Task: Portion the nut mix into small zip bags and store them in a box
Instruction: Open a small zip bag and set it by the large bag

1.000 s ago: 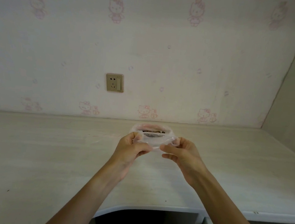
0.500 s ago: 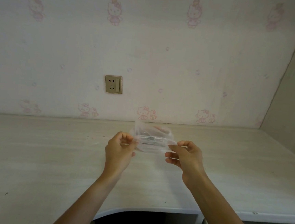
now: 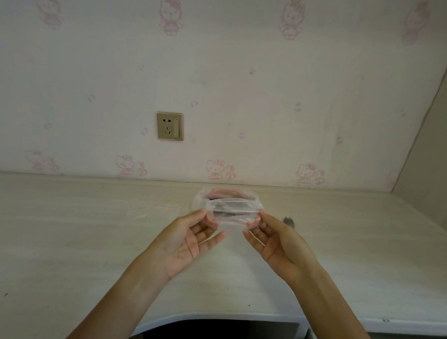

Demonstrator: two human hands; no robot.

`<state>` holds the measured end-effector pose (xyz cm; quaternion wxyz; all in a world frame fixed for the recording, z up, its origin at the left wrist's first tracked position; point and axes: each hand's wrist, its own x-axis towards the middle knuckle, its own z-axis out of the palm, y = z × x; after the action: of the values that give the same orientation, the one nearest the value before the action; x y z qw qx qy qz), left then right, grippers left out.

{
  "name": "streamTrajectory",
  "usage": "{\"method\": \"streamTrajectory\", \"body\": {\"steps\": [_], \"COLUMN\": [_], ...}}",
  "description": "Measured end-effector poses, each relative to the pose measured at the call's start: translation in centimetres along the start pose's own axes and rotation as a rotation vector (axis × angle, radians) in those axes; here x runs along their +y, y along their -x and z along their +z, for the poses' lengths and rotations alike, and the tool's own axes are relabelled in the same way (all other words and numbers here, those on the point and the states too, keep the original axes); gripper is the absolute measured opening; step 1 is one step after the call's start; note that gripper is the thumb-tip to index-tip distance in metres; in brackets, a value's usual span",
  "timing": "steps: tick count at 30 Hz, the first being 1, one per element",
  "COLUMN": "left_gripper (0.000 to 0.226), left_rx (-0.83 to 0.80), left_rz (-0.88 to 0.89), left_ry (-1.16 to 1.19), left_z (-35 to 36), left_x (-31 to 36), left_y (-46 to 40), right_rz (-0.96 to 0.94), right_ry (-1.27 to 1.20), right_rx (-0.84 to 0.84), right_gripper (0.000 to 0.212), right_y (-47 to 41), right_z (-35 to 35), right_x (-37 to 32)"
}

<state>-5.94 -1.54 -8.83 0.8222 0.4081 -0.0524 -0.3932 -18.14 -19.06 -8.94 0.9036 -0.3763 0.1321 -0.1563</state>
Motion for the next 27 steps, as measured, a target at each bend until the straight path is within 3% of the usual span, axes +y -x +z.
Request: {"method": "streamTrajectory", "body": {"steps": [2, 4, 7, 11, 14, 16, 18, 22, 27], "left_gripper": [0.004, 0.008, 0.018, 0.017, 0.010, 0.022, 0.031, 0.014, 0.011], "left_rx": [-0.037, -0.026, 0.014, -0.045, -0.141, -0.142, -0.084, 0.216, 0.391], "left_rz": [-0.012, -0.011, -0.071, -0.107, -0.022, 0.082, 0.186, 0.428, 0.528], "left_ry": [-0.108, -0.156, -0.031, 0.104, -0.044, -0.206, -0.374, -0.599, -0.559], "left_z": [0.4, 0.8, 0.8, 0.6, 0.2, -0.1, -0.1, 0.5, -0.7], "left_x": [-0.1, 0.0, 0.0, -0.3, -0.7, -0.9, -1.4, -3.1, -2.9], "left_y": [0.3, 0.6, 0.4, 0.6, 0.4, 0.2, 0.0, -0.6, -1.2], "right_rz": [0.034, 0.040, 0.038, 0.034, 0.008, -0.062, -0.099, -0.107, -0.159], "right_ry": [0.030, 0.063, 0.054, 0.044, 0.158, 0.314, 0.421, 0.414, 0.293], "right_rx": [0.005, 0.012, 0.065, 0.055, -0.016, 0.008, 0.108, 0.272, 0.351], "right_gripper": [0.035, 0.035, 0.030, 0.005, 0.011, 0.012, 0.016, 0.011, 0.021], "right_y": [-0.1, -0.3, -0.6, -0.2, 0.3, 0.5, 0.7, 0.6, 0.3], "right_z": [0.3, 0.7, 1.1, 0.8, 0.3, 0.0, 0.1, 1.1, 0.4], "right_x": [0.3, 0.5, 0.4, 0.7, 0.5, 0.4, 0.7, 1.8, 1.5]}}
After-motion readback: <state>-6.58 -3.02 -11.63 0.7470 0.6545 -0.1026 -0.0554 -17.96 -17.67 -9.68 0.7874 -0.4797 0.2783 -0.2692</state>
